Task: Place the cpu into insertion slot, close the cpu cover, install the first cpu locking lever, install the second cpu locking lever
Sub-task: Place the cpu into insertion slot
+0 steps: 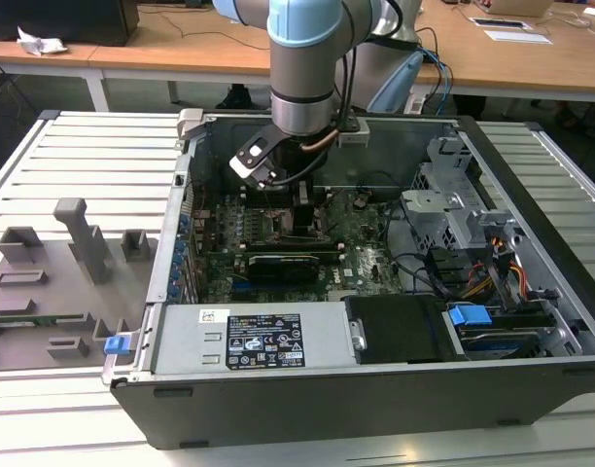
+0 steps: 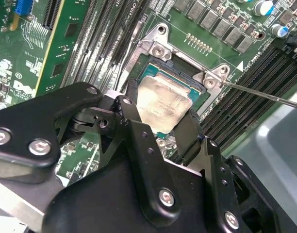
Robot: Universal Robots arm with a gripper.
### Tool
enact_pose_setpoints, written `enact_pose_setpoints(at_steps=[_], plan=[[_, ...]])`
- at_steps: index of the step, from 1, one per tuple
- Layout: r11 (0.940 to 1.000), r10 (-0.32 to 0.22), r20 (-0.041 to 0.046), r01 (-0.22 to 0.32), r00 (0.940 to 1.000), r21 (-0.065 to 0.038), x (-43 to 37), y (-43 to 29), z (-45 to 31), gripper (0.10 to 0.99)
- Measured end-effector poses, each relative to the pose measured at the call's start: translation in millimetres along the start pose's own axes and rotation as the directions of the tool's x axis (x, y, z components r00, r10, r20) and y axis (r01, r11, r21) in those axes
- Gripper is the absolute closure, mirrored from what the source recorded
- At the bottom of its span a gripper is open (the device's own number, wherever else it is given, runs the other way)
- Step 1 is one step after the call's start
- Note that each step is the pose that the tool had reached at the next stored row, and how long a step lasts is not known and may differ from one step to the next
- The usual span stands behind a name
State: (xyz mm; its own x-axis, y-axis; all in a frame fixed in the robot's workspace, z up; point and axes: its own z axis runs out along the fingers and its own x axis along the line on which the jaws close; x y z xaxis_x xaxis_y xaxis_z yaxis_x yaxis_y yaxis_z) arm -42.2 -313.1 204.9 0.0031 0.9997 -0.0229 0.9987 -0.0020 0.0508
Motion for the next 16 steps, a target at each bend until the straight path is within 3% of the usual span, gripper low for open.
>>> enact_pose_setpoints(at_steps=[7,13,16], plan=[[1.0000,0.000,0.0041,0.000,1.0000,0.000,3.0,-0.3,5.6,0.549],[1.0000,0.000,0.0043,0.000,1.0000,0.000,3.0,-0.4,5.9,0.549],[1.0000,0.000,0.0041,0.000,1.0000,0.000,3.0,-0.3,5.7,0.471]])
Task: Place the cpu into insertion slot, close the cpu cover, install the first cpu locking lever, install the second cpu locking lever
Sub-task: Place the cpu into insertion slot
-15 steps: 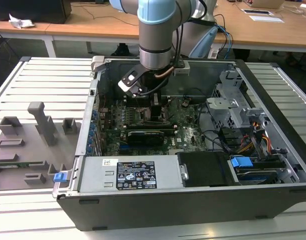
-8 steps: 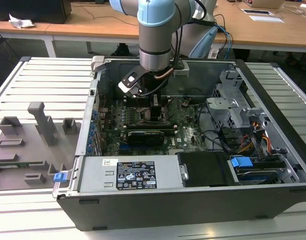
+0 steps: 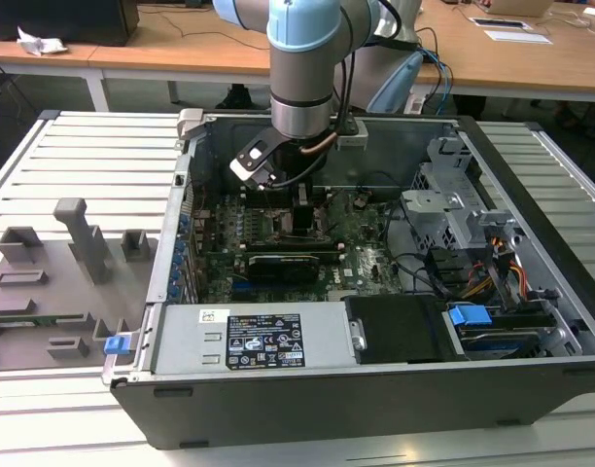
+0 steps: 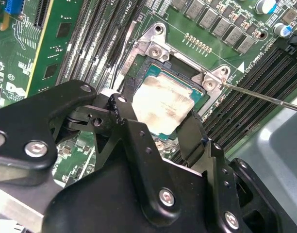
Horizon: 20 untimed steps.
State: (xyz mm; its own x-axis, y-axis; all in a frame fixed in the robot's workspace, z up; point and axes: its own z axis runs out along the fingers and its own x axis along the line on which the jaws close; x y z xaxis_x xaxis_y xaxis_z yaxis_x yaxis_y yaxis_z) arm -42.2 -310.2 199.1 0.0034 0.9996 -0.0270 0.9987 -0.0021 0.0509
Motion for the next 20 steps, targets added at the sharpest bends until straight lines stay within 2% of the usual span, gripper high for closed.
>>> enact_pose_setpoints(at_steps=[4,5,8,9,12,14,15,16,17,18,19,20], plan=[[1.0000,0.000,0.0003,0.000,1.0000,0.000,-0.1,0.0,-0.1,0.482],[1.0000,0.000,0.0003,0.000,1.0000,0.000,-0.1,0.0,-0.1,0.553],[1.0000,0.000,-0.0001,0.000,1.0000,0.000,0.0,0.1,0.0,0.541],[1.0000,0.000,0.0003,0.000,1.0000,0.000,0.0,0.1,-0.4,0.475],[1.0000,0.000,0.0003,0.000,1.0000,0.000,-0.1,0.2,-3.1,0.475],[1.0000,0.000,0.0002,0.000,1.0000,0.000,-0.3,0.6,-10.3,0.475],[1.0000,0.000,0.0005,0.000,1.0000,0.001,-0.4,0.9,-12.6,0.620],[1.0000,0.000,0.0007,0.000,1.0000,0.003,-0.4,1.2,-13.0,0.620],[1.0000,0.000,0.0007,0.000,1.0000,0.004,-0.3,1.5,-13.2,0.678],[1.0000,0.000,0.0008,0.000,1.0000,0.008,-0.4,2.4,-13.6,0.741],[0.9999,0.000,0.0016,0.000,1.0000,0.012,-0.5,3.0,-14.9,0.859],[0.9999,0.000,0.0018,0.000,1.0000,0.012,-0.5,3.2,-16.9,0.922]])
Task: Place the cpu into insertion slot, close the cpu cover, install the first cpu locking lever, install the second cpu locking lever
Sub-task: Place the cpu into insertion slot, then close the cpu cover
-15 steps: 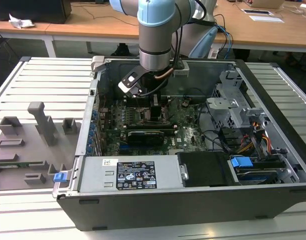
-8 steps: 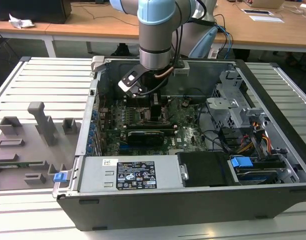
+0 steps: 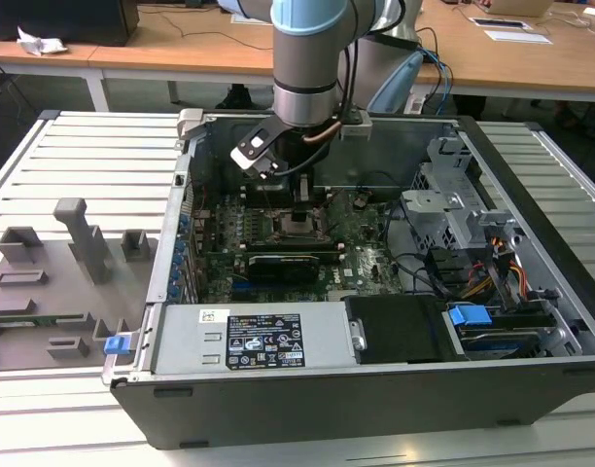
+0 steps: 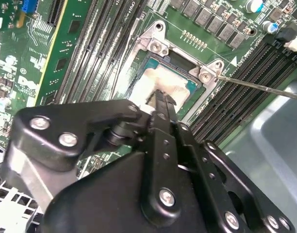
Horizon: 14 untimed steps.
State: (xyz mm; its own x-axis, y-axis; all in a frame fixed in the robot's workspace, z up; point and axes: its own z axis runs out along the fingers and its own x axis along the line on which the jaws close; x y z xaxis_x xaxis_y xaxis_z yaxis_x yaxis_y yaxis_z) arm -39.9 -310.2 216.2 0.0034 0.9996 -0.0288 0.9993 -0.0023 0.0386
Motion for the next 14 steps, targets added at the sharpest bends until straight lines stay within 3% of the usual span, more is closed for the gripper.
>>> enact_pose_setpoints(at_steps=[1,14], plan=[[1.0000,0.000,0.0001,0.000,1.0000,0.000,0.0,0.1,-1.1,0.980],[1.0000,0.000,0.0000,0.000,1.0000,0.000,-0.4,0.6,-15.0,0.980]])
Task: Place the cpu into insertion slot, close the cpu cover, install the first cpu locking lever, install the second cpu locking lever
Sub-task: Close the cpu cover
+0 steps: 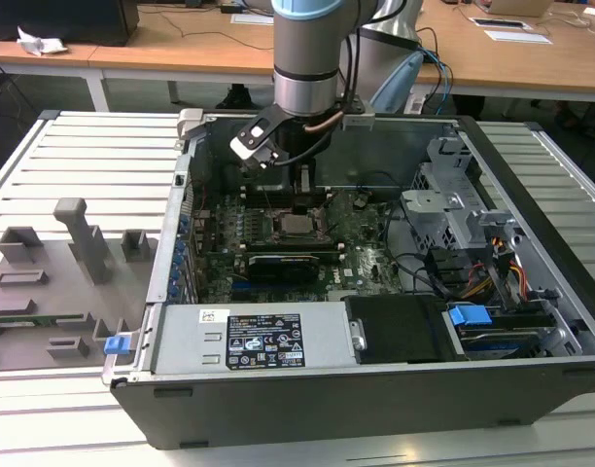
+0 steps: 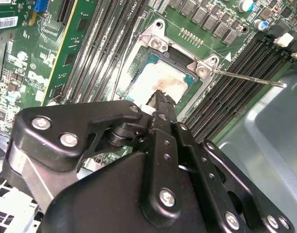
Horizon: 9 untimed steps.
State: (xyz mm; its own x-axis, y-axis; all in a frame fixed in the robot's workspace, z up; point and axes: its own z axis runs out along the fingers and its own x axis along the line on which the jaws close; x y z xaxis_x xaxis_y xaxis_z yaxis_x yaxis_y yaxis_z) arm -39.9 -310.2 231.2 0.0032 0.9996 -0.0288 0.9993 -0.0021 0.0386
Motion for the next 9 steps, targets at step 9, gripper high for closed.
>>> enact_pose_setpoints(at_steps=[9], plan=[[1.0000,0.000,-0.0001,0.000,1.0000,0.000,-6.7,1.1,-33.4,0.980]])
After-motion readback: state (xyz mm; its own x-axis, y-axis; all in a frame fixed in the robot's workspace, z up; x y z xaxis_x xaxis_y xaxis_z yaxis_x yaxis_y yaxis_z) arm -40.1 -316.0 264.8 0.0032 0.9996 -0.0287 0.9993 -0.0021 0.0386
